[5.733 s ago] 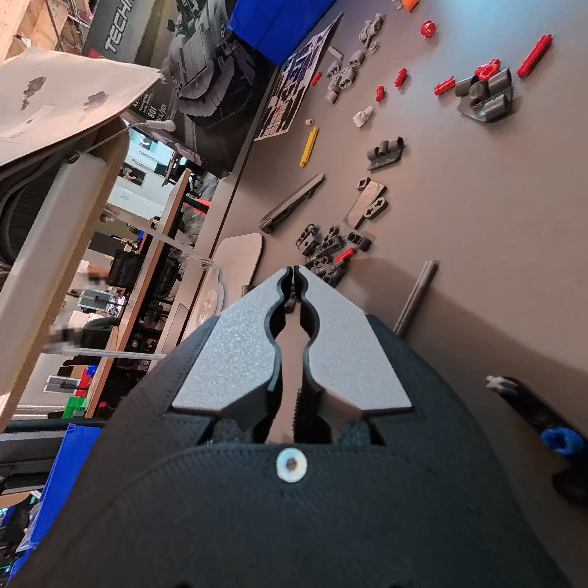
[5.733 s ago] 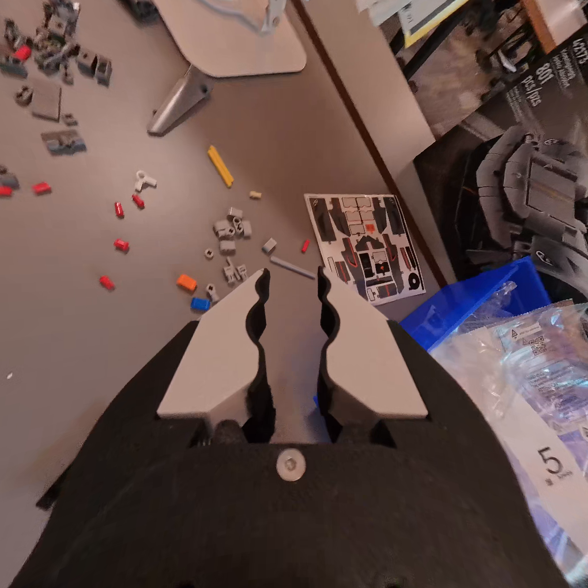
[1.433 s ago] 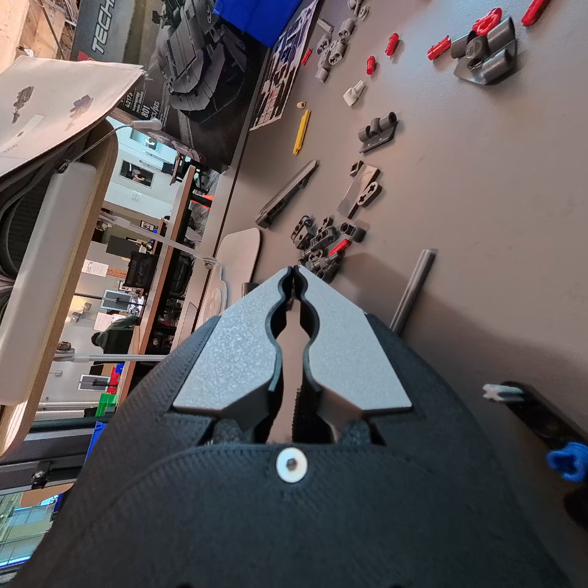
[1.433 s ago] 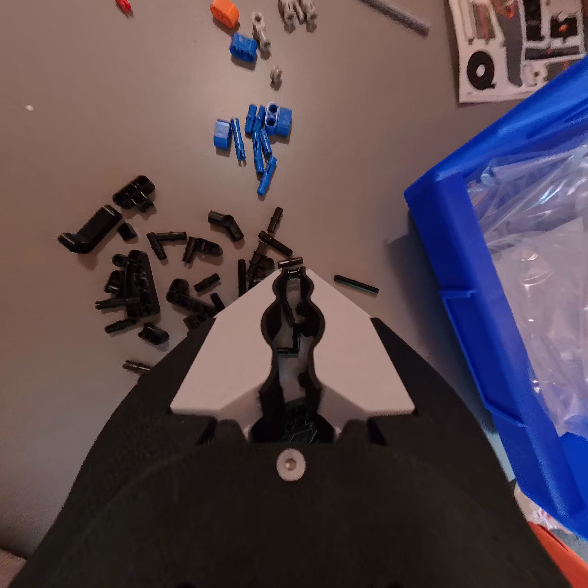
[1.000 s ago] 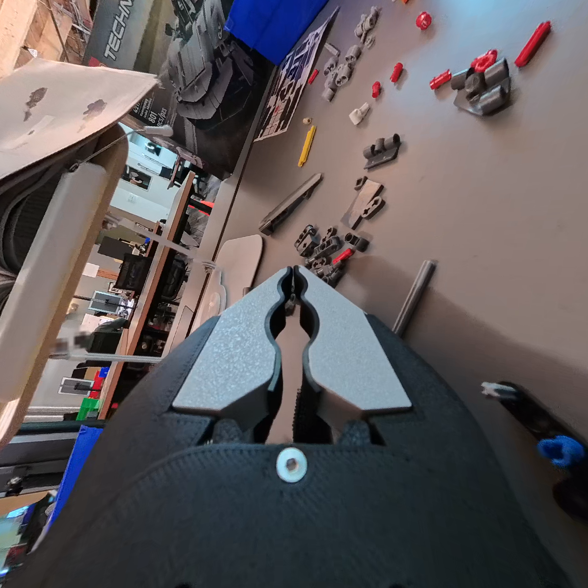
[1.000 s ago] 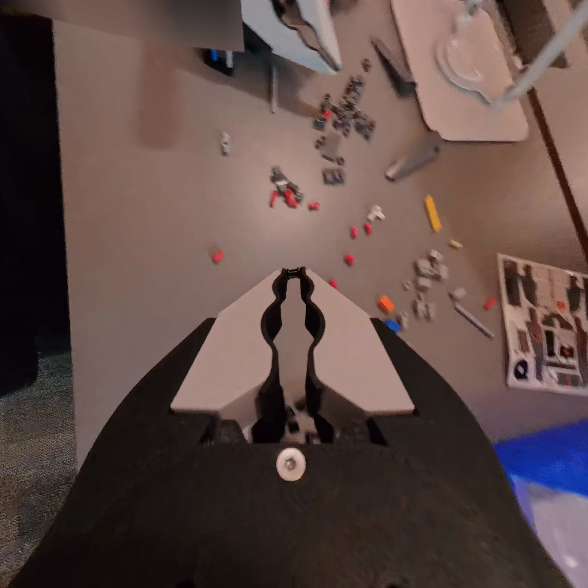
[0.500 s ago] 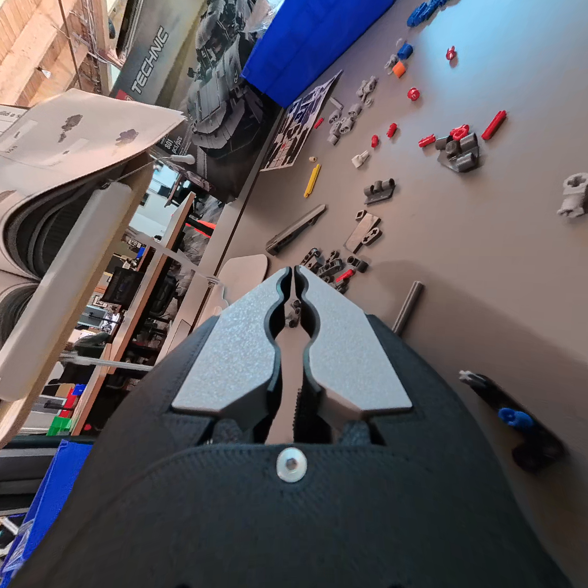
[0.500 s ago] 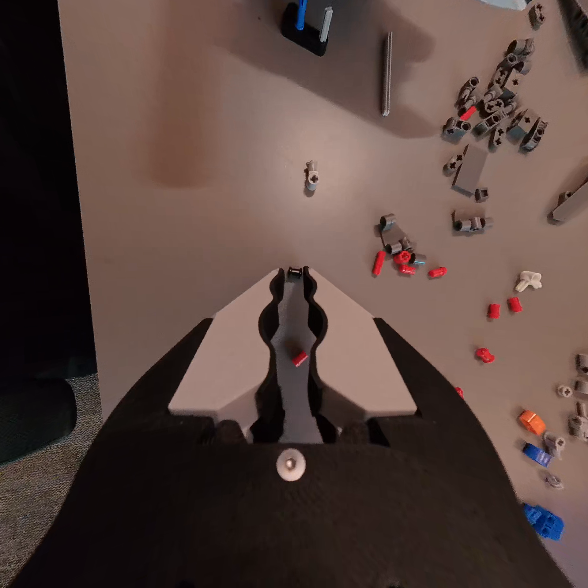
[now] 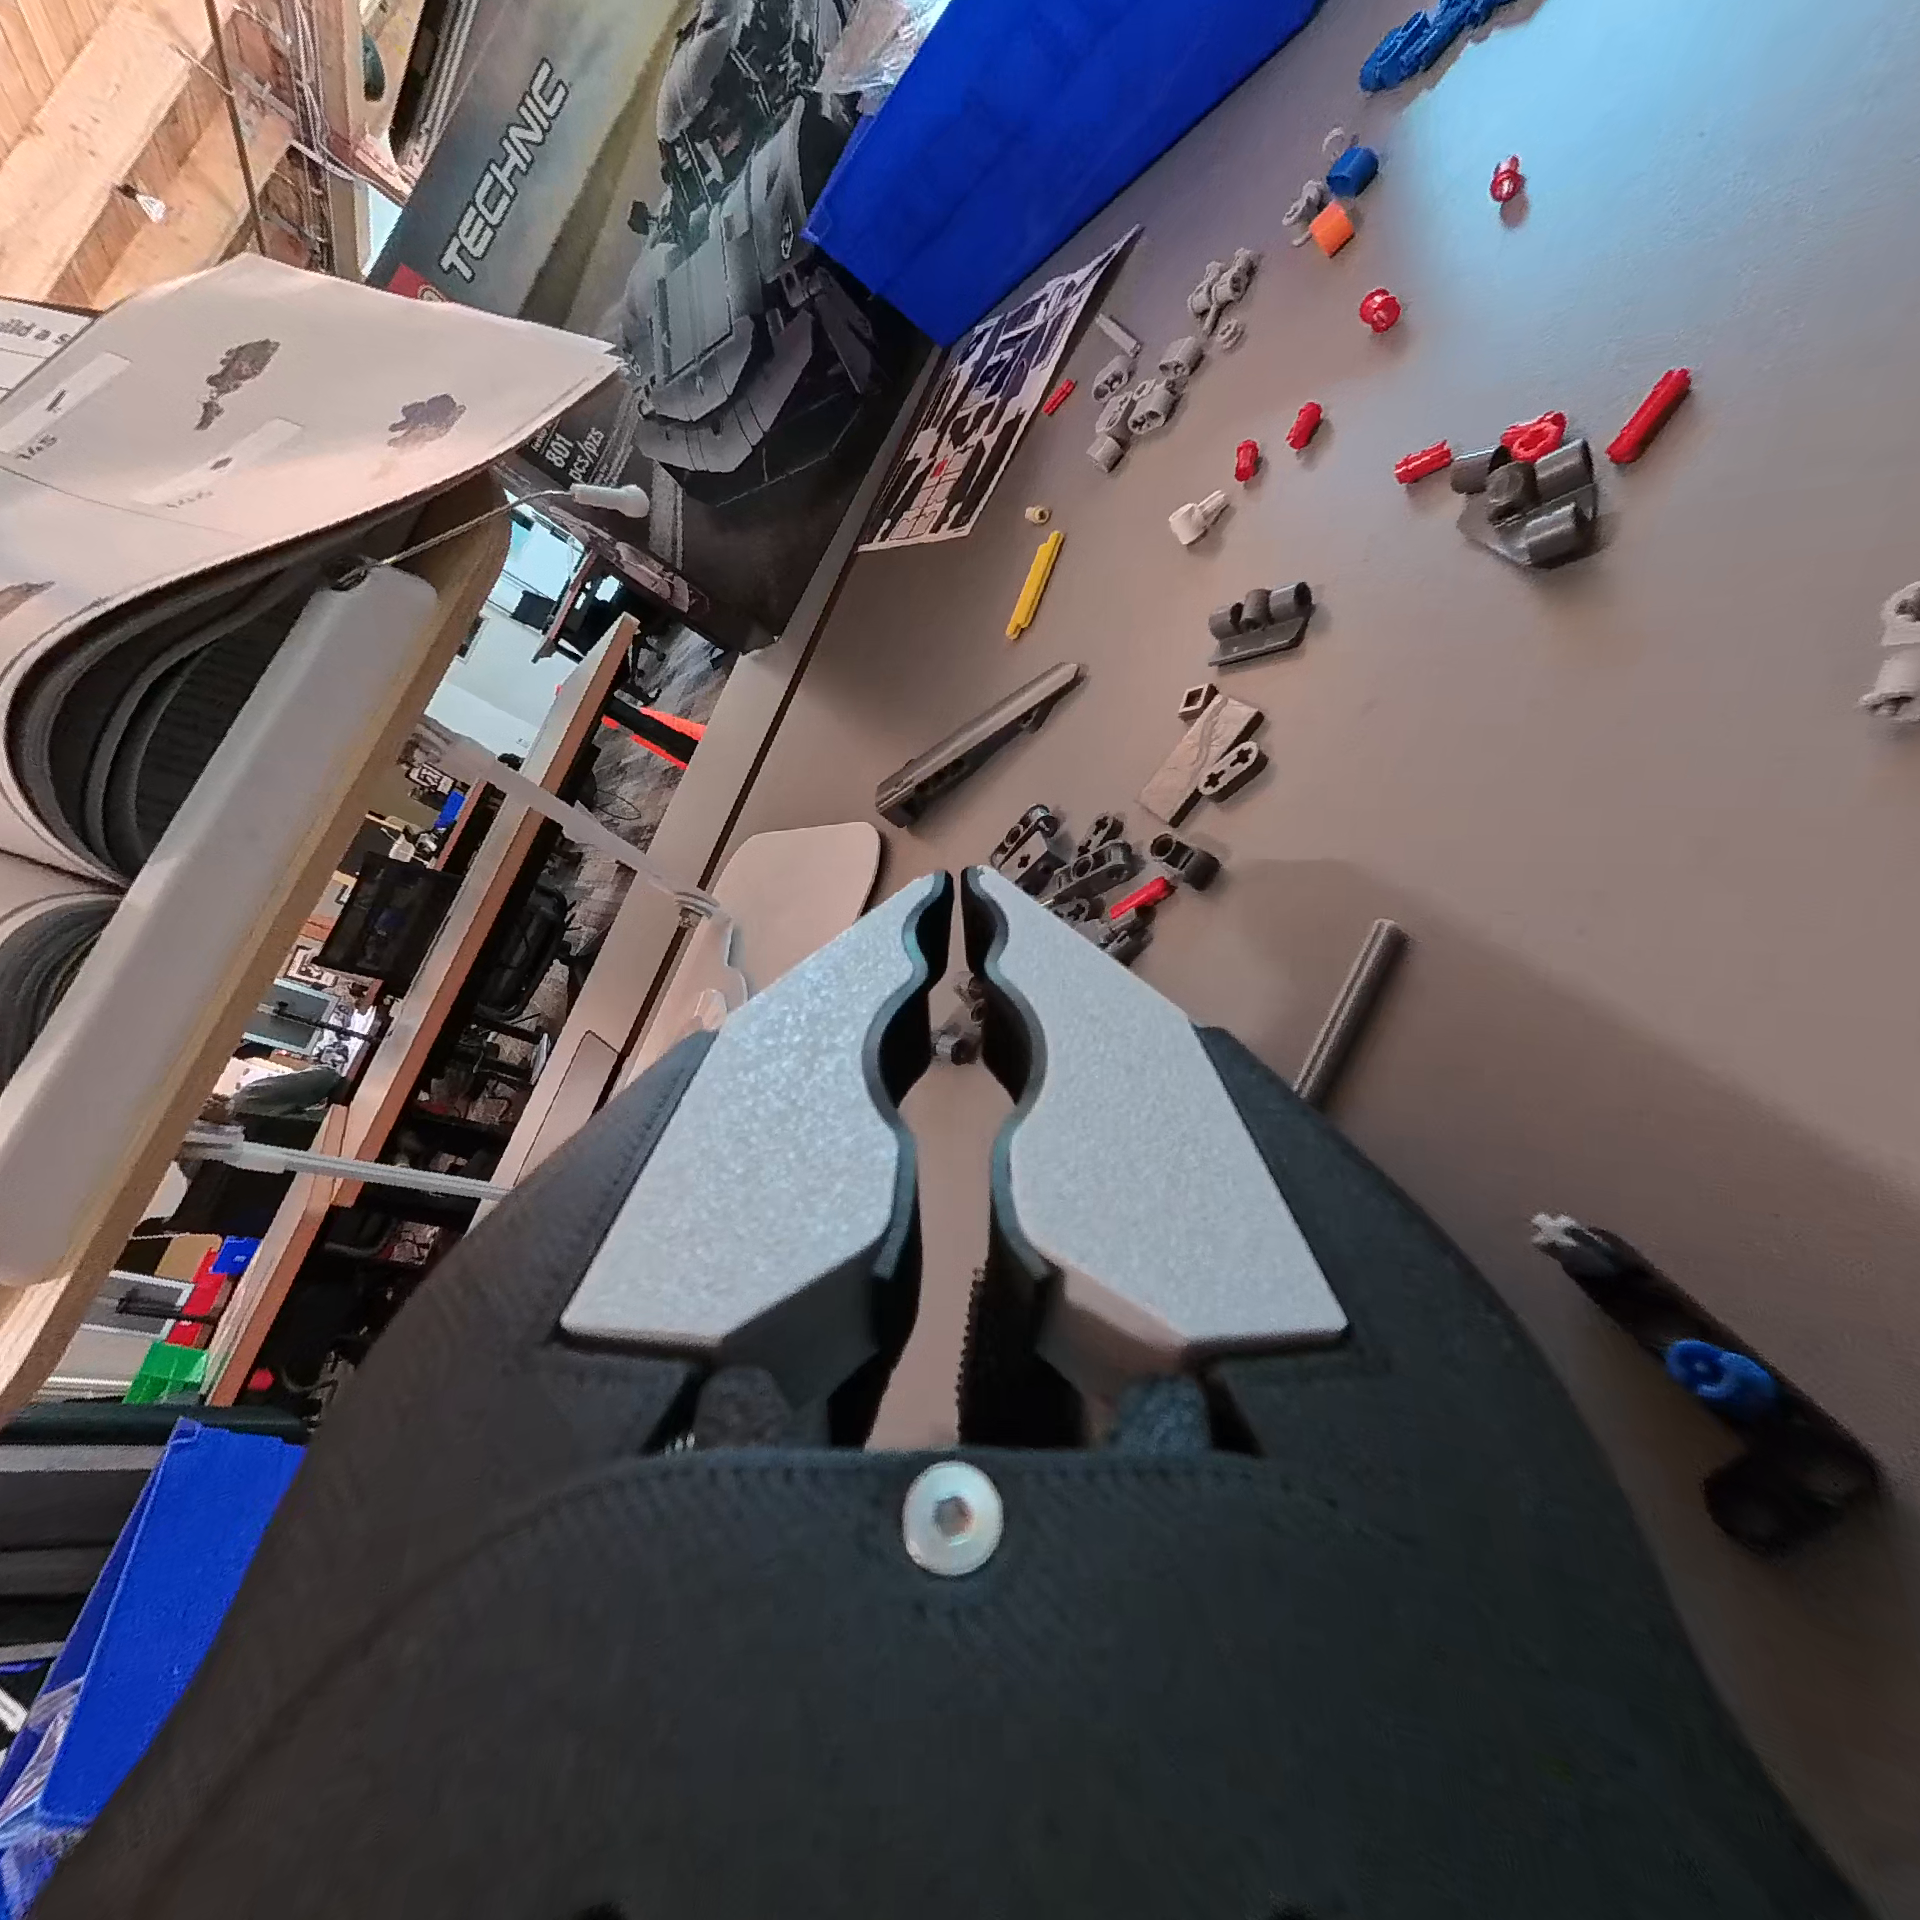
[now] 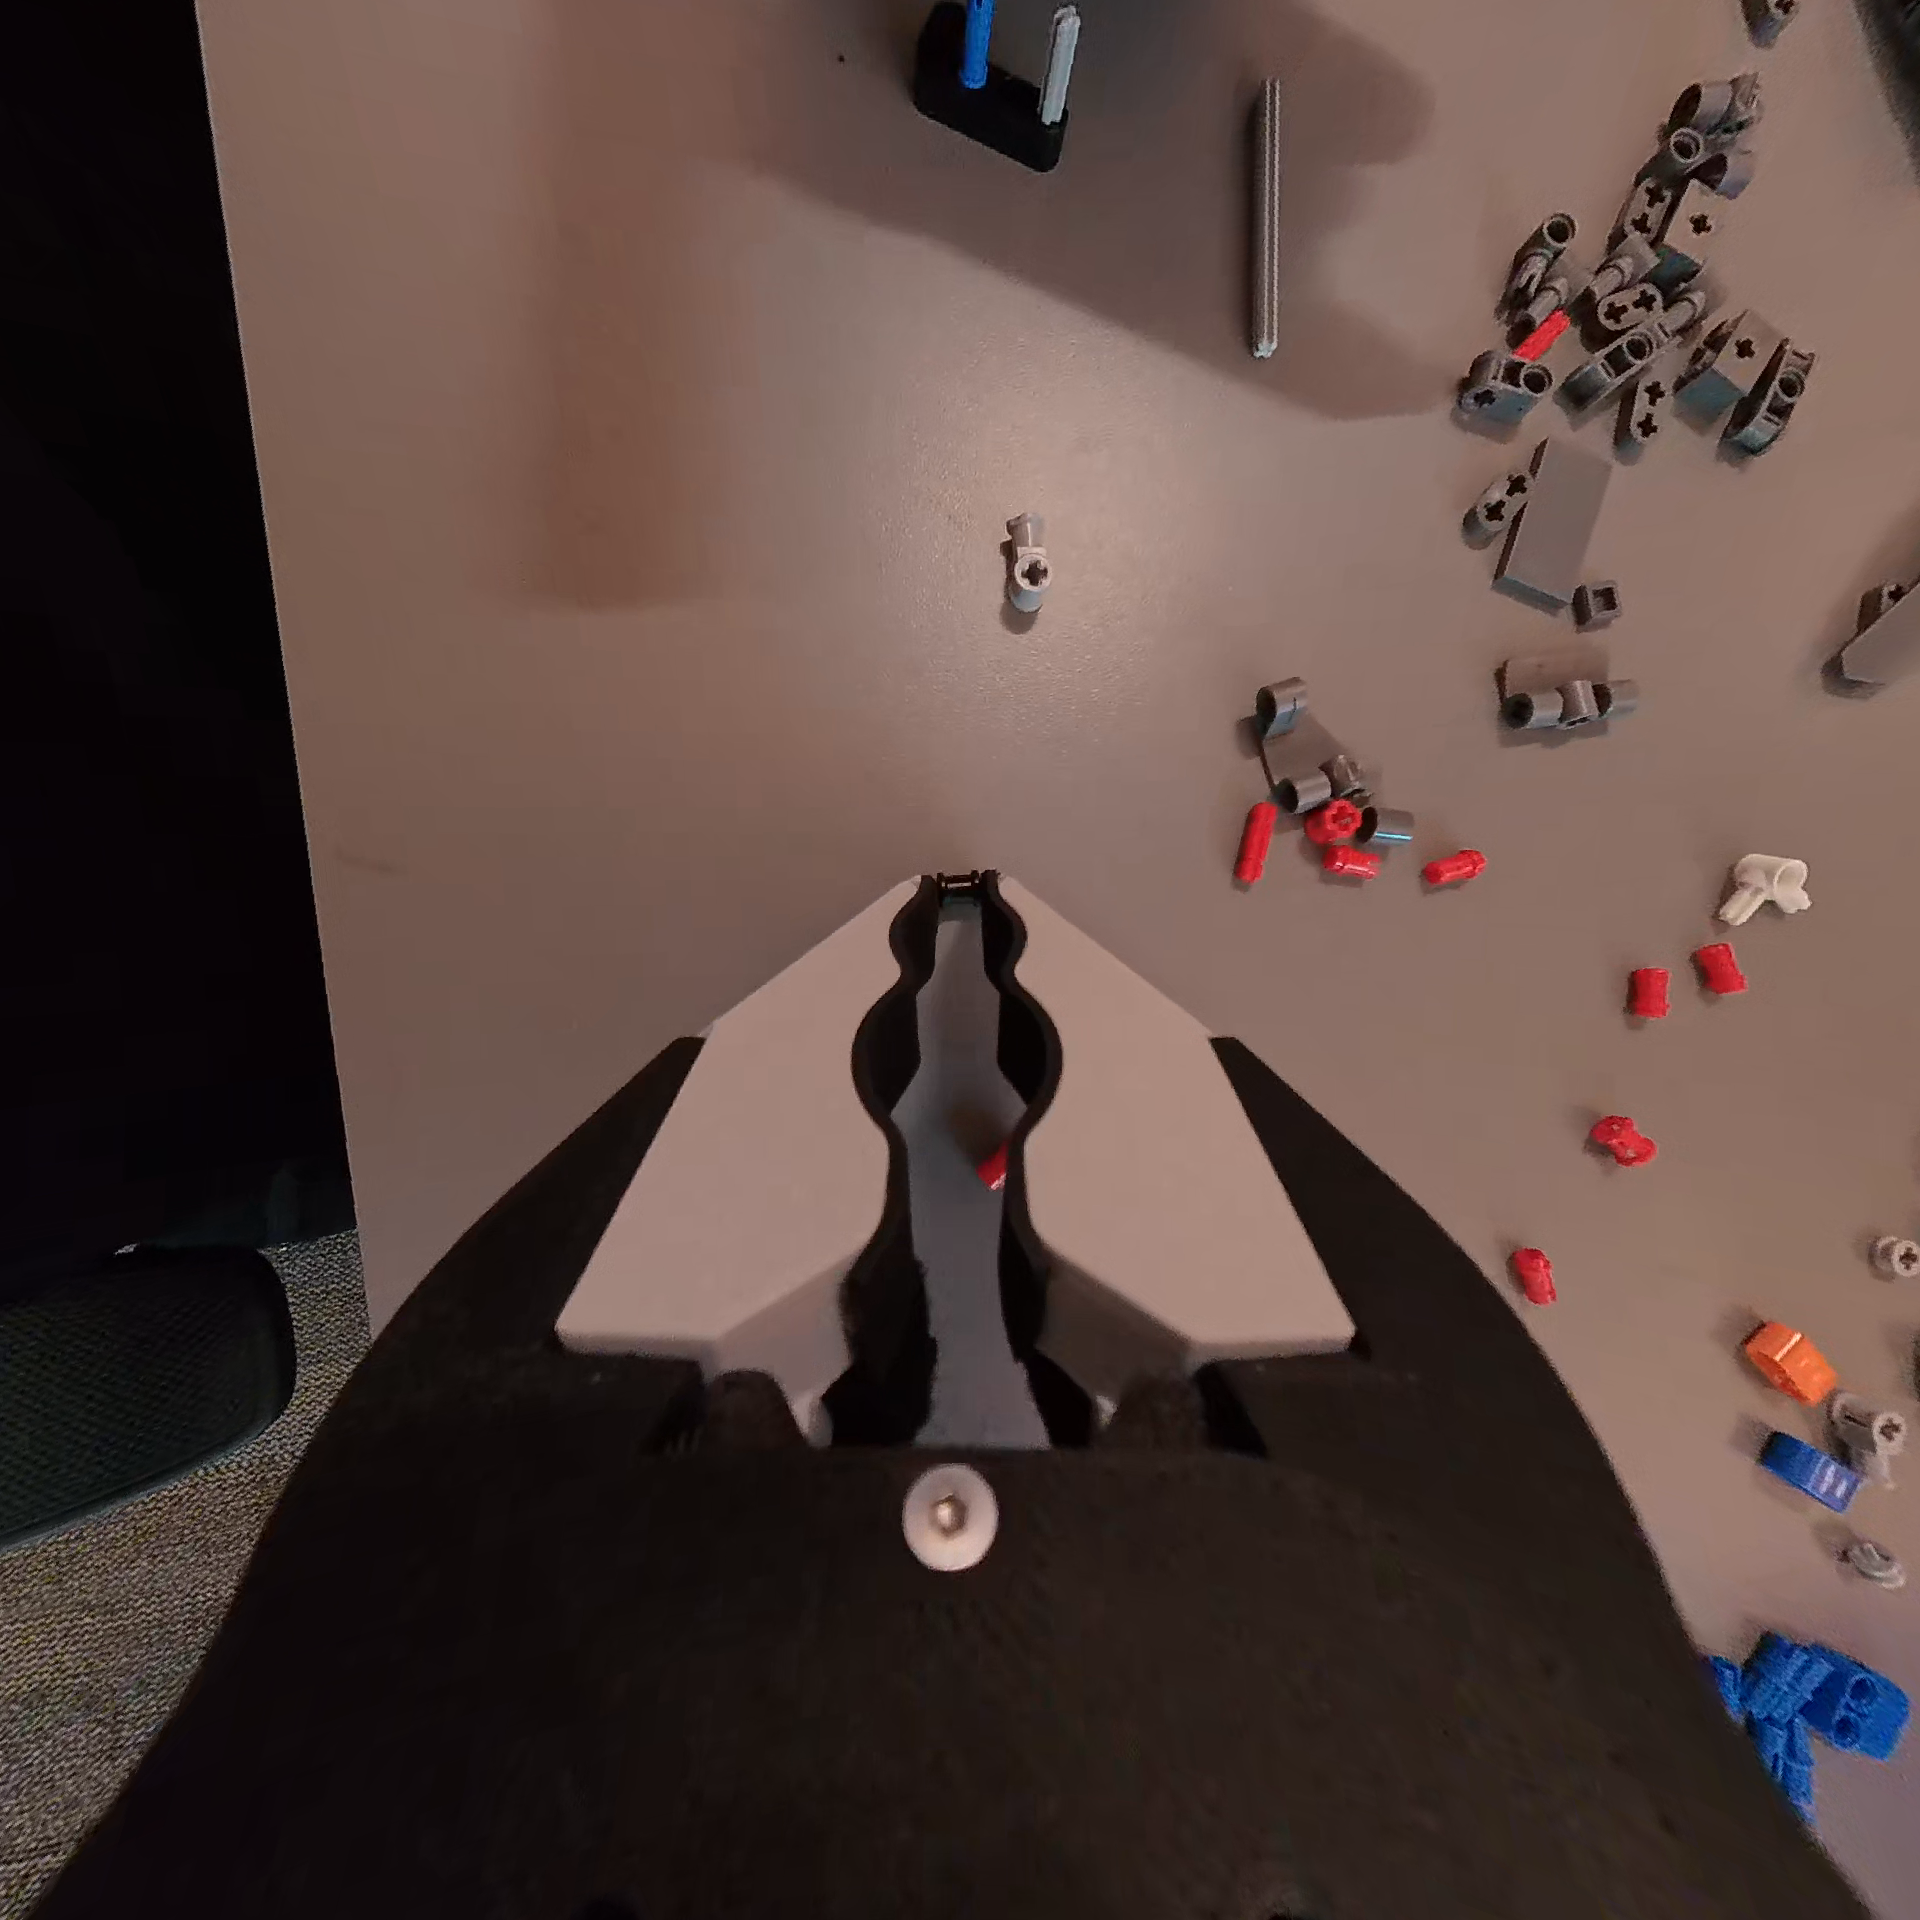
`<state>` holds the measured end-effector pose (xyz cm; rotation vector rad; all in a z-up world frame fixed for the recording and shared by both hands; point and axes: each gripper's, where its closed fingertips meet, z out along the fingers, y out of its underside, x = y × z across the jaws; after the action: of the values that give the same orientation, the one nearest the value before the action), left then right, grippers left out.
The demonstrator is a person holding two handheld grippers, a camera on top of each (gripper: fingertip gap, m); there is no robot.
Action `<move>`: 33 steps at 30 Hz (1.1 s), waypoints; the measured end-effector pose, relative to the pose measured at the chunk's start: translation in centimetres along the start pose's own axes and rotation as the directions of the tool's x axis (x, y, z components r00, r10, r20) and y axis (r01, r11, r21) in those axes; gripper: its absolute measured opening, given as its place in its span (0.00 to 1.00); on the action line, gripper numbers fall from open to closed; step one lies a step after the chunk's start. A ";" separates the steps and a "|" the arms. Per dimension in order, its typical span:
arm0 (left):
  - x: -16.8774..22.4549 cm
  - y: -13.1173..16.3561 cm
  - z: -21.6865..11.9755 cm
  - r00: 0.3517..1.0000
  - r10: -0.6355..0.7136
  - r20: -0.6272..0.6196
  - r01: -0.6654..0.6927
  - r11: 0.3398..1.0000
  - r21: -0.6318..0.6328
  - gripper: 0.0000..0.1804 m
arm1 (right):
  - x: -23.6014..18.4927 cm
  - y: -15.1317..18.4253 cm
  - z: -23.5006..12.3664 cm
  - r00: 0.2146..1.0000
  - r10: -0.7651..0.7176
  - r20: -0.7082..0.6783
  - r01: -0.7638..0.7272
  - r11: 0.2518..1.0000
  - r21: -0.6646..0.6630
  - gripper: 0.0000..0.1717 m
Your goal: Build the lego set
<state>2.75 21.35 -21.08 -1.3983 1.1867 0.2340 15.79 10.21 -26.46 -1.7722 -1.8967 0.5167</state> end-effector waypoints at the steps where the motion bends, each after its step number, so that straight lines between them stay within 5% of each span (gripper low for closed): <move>1: 0.0 0.0 0.0 1.000 0.000 0.000 0.000 1.000 0.001 0.00 | 0.0 0.0 0.0 1.000 0.000 0.000 0.000 1.000 -0.002 0.03; 33: 0.0 0.1 0.0 1.000 0.001 -0.004 -0.001 1.000 -0.004 0.00 | 0.6 -0.1 0.1 0.989 0.136 -0.062 -0.134 0.990 0.041 0.03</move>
<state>2.70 21.39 -21.13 -1.4021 1.1908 0.2350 15.59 10.80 -26.45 -1.8791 -1.7215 0.5322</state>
